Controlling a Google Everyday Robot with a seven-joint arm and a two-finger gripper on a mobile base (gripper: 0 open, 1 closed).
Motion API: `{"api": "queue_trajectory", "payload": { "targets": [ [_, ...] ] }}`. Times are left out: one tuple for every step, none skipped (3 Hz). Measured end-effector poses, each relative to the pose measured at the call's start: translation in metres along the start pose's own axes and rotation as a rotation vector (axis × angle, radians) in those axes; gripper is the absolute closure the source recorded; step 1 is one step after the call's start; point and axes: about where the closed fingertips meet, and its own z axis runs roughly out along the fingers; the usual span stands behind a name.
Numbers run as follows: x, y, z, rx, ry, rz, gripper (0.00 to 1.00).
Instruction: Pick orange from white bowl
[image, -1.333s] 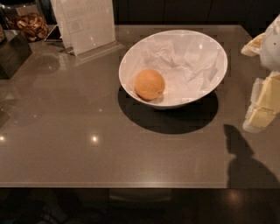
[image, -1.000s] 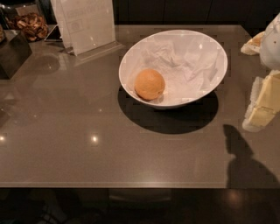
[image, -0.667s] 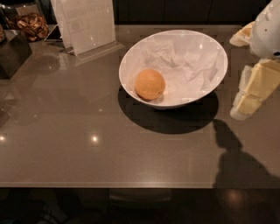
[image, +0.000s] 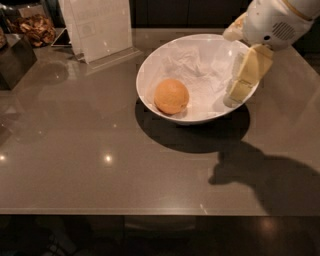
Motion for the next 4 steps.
{"api": "queue_trajectory", "payload": {
  "targets": [
    [-0.002,-0.004,0.002,0.001,-0.008,0.0,0.0],
    [0.002,-0.003,0.003,0.003,-0.029,0.017,0.0],
    [-0.008,-0.004,0.024,-0.036,-0.092,0.002,0.0],
    [-0.021,-0.007,0.042,-0.075,-0.121,-0.02,0.0]
  ]
}}
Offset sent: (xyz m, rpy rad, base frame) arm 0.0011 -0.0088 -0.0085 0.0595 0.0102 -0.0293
